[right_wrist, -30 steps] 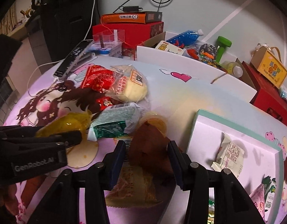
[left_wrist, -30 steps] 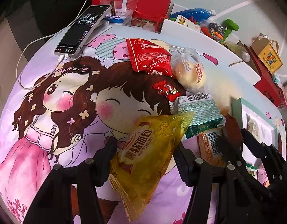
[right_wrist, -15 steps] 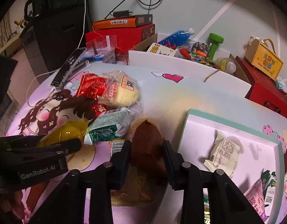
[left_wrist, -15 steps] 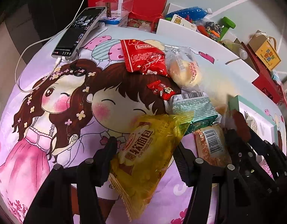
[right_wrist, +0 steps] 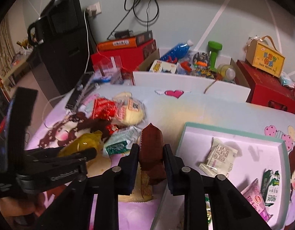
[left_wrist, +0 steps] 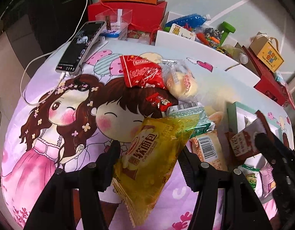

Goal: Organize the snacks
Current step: 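Lift the brown packet with the right tool while the left tool holds the yellow bag, then carry the yellow bag with the left tool while the right tool carries the brown packet to the tray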

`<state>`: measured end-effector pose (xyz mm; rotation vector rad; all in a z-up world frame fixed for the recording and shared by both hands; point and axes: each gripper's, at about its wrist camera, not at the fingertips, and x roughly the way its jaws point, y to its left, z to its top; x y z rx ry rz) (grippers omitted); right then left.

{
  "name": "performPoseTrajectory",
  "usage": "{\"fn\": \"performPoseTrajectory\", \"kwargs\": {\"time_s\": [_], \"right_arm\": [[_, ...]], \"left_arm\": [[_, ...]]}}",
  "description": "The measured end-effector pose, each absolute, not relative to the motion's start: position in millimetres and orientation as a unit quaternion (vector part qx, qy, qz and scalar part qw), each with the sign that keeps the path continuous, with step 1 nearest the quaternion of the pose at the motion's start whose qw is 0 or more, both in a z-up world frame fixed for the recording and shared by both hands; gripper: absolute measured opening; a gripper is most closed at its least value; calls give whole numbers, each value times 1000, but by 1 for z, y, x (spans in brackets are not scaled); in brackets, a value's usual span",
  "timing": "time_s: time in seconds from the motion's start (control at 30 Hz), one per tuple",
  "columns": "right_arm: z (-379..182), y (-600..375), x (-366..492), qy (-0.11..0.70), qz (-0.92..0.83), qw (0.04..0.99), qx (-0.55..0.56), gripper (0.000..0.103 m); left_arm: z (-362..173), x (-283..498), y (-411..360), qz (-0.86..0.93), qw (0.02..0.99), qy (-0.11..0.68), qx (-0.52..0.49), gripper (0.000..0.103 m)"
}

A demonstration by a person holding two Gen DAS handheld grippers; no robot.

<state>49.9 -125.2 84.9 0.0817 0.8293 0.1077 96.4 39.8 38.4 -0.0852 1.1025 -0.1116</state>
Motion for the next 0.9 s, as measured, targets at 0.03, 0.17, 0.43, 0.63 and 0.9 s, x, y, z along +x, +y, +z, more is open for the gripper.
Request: {"fn": "performPoseTrajectory", "kwargs": {"time_s": [0.03, 0.17, 0.43, 0.63, 0.9], "right_arm": [[88, -126, 48, 400, 52, 914, 40, 27], [100, -132, 38, 388, 44, 920, 41, 27], [107, -165, 24, 384, 13, 921, 64, 27], [109, -209, 17, 376, -30, 921, 98, 27], [109, -264, 7, 369, -88, 916, 132, 28]], "left_arm": [[40, 96, 39, -54, 851, 521, -40, 61], [48, 94, 34, -60, 856, 511, -36, 61], [59, 87, 5, -87, 863, 497, -9, 61], [71, 78, -36, -128, 867, 480, 27, 61], [72, 61, -105, -194, 861, 462, 93, 61]]}}
